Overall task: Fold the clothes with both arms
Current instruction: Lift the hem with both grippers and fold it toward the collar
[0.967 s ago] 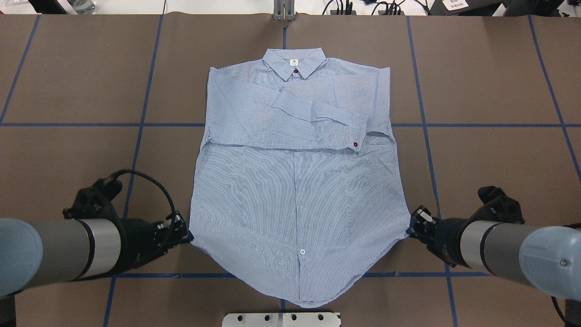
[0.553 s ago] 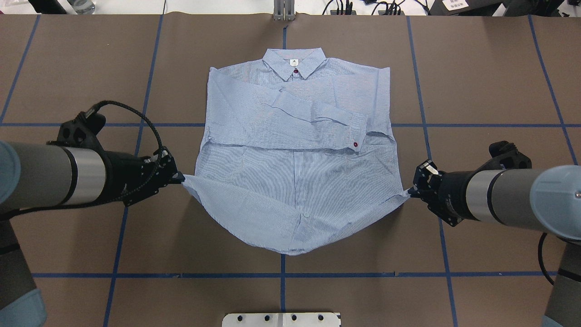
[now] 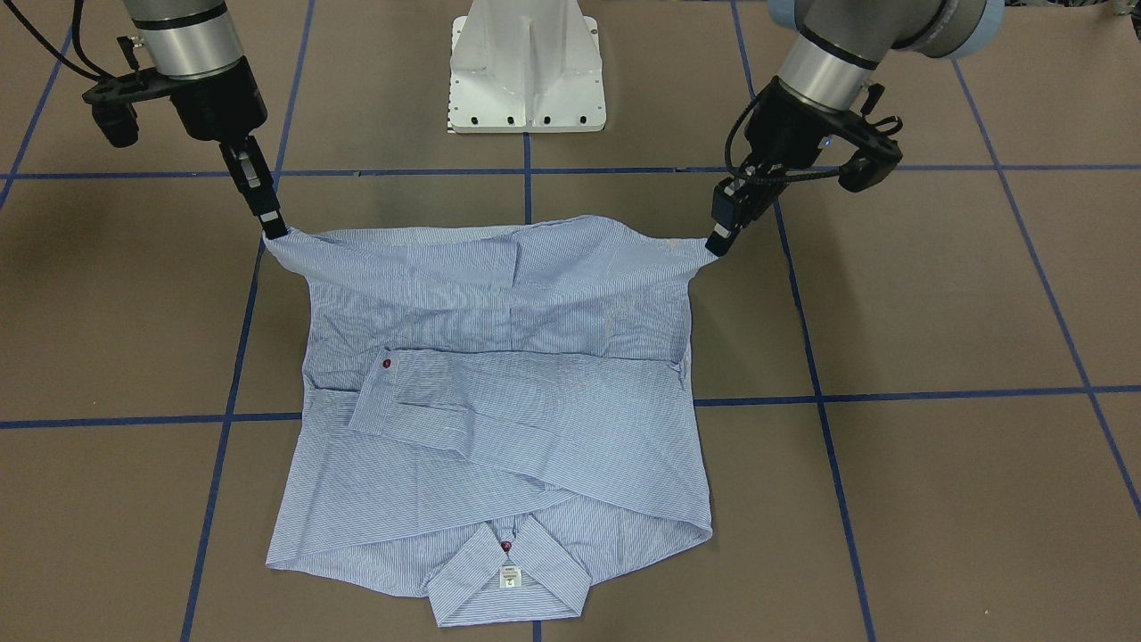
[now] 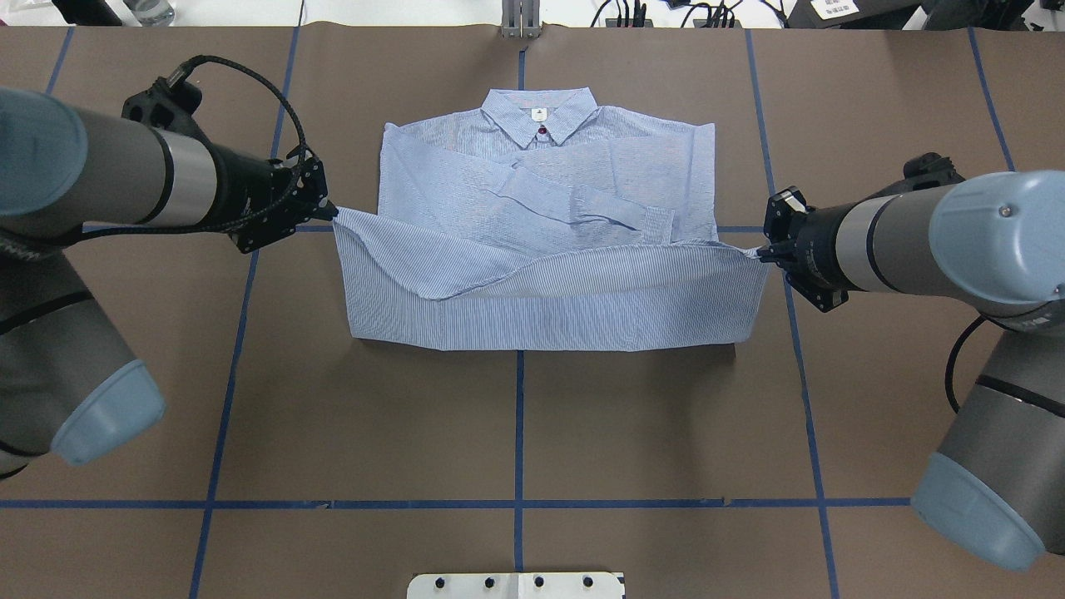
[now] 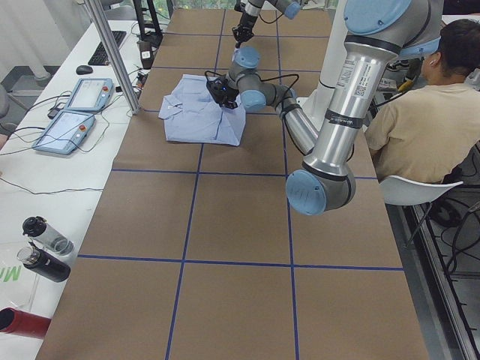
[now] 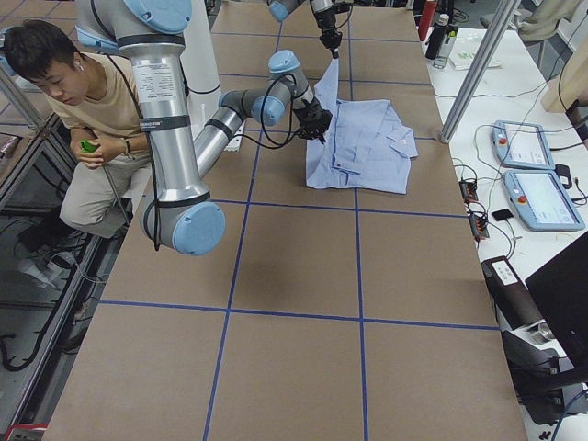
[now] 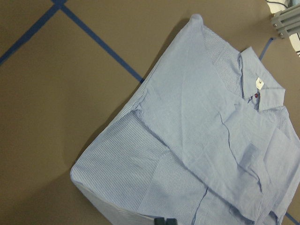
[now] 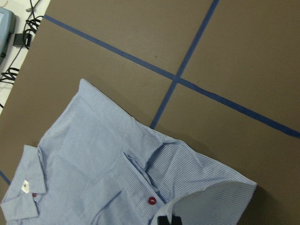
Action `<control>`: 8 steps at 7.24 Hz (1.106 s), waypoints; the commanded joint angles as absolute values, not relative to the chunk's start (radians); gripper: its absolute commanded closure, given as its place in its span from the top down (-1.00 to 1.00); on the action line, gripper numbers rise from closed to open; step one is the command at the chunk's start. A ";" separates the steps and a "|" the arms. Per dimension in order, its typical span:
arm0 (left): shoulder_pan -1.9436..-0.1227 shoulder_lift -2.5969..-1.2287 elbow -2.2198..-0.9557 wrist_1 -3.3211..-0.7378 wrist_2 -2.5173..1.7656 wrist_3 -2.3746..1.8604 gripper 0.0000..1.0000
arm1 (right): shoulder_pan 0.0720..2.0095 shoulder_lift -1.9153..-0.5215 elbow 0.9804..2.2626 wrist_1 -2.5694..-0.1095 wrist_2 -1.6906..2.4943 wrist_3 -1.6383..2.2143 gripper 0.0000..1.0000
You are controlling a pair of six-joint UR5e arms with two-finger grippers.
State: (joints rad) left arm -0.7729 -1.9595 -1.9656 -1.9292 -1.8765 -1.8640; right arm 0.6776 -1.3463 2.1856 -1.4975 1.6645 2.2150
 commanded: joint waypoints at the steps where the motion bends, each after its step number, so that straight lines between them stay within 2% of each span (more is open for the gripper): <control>1: -0.818 -2.013 -1.885 -1.936 -1.884 -1.839 -1.00 | 0.727 -1.270 2.117 -1.502 1.657 2.195 -1.00; 3: -0.837 -2.072 -1.797 -1.944 -1.884 -1.838 -1.00 | 0.765 -1.214 2.013 -1.493 1.657 2.122 -1.00; 7: -0.894 -2.189 -1.484 -2.127 -1.882 -1.787 -1.00 | 0.844 -1.080 1.710 -1.389 1.657 2.045 -1.00; 8: -0.896 -2.215 -1.415 -2.175 -1.881 -1.786 -1.00 | 0.848 -1.063 1.668 -1.369 1.657 2.042 -1.00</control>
